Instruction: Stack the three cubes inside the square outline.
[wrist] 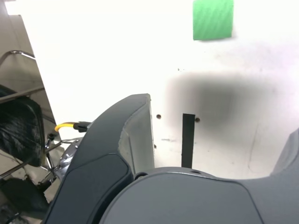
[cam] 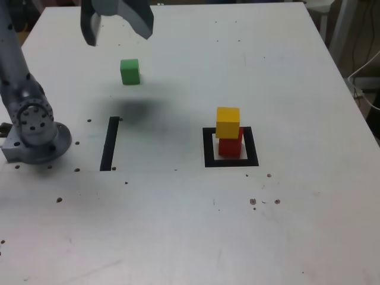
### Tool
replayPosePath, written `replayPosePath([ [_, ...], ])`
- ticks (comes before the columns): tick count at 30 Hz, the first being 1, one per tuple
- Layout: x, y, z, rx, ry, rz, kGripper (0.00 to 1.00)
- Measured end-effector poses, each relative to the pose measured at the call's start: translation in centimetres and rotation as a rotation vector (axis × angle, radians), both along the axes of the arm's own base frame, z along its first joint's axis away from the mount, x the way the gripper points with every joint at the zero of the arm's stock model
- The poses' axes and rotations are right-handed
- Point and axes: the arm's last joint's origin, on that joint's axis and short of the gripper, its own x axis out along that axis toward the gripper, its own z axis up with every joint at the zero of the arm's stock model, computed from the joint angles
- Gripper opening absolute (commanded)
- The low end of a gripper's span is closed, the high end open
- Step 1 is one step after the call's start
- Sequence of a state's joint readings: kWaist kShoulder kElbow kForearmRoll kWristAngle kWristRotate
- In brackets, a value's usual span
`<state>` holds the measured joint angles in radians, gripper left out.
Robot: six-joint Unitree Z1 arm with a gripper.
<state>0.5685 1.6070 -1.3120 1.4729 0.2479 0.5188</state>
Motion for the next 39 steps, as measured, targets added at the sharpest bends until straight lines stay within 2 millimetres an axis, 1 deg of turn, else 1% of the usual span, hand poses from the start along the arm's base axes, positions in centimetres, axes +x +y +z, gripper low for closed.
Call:
replayPosePath([
  [12, 0.3, 5.4, -4.0, -0.005, 0.031, 0.093, 0.99],
  [17, -0.1, 7.4, -5.4, -0.008, 0.023, 0.125, 0.99],
  [24, 0.3, 8.2, -7.7, -0.021, 0.021, 0.133, 0.99],
  [28, 0.6, 8.8, -9.7, -0.043, 0.037, 0.140, 0.98],
  [33, 0.7, 9.0, -10.5, -0.051, 0.035, 0.144, 0.95],
  [35, 0.7, 9.1, -10.8, -0.060, 0.040, 0.145, 0.92],
  [39, 0.8, 9.0, -10.8, -0.070, 0.036, 0.145, 0.85],
])
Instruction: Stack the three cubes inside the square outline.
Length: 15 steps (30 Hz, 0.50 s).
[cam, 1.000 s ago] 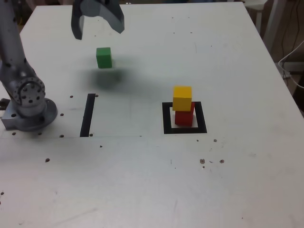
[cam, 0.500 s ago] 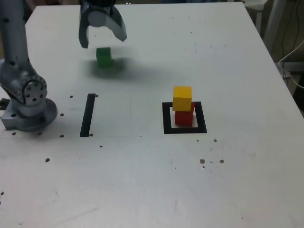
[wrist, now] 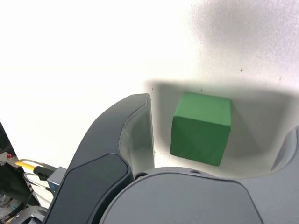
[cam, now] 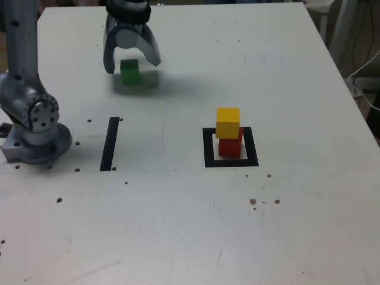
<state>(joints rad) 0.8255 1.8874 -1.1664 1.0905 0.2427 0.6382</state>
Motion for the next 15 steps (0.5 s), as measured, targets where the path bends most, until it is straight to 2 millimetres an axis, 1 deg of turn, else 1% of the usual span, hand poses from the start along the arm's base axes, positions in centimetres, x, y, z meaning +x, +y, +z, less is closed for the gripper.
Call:
replayPosePath([
  [3, 0.2, -0.1, -0.1, -0.009, 0.000, -0.006, 0.79],
  [10, 0.5, 0.1, -1.1, -0.034, 0.022, -0.008, 0.64],
  [12, 0.6, 0.2, -1.3, -0.034, 0.022, -0.008, 0.61],
  [15, 0.8, 0.1, -1.3, -0.027, 0.017, -0.015, 0.60],
])
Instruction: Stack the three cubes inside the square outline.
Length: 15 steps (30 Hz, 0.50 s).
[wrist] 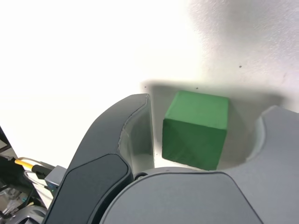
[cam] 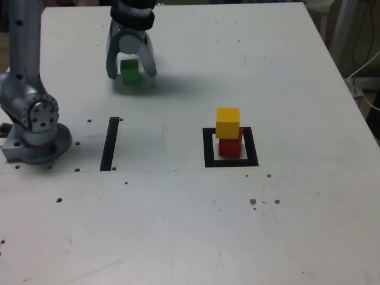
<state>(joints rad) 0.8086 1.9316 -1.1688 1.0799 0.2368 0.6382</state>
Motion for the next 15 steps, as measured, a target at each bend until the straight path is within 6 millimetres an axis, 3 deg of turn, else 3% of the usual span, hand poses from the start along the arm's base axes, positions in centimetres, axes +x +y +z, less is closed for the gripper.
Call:
replayPosePath([
  [3, 0.26, -0.09, 0.05, 0.006, -0.001, -0.013, 0.56],
  [9, 0.68, -0.20, 0.32, 0.017, -0.010, -0.033, 0.40],
  [15, 0.86, -0.33, 0.82, 0.030, -0.025, -0.041, 0.37],
])
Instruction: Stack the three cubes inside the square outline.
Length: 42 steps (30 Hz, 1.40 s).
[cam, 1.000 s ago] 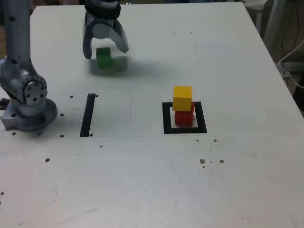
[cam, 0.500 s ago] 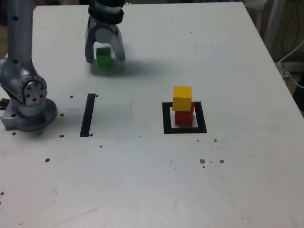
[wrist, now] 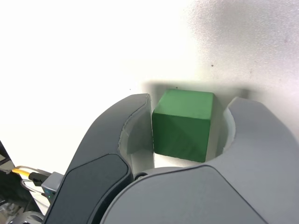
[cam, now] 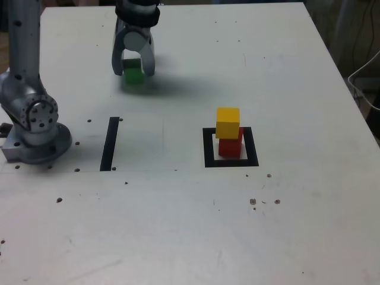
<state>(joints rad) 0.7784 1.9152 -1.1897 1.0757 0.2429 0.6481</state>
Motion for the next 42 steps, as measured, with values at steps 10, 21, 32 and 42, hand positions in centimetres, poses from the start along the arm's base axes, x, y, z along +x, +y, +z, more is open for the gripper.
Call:
replayPosePath([
  [10, 0.1, -0.1, 0.0, 0.001, -0.001, -0.006, 0.24],
  [21, 0.9, -1.2, 1.4, 0.033, -0.036, -0.048, 0.13],
  [32, 3.6, -6.5, 6.9, 0.023, -0.069, -0.170, 0.13],
  [42, 5.6, -10.9, 9.7, 0.012, -0.050, -0.235, 0.13],
])
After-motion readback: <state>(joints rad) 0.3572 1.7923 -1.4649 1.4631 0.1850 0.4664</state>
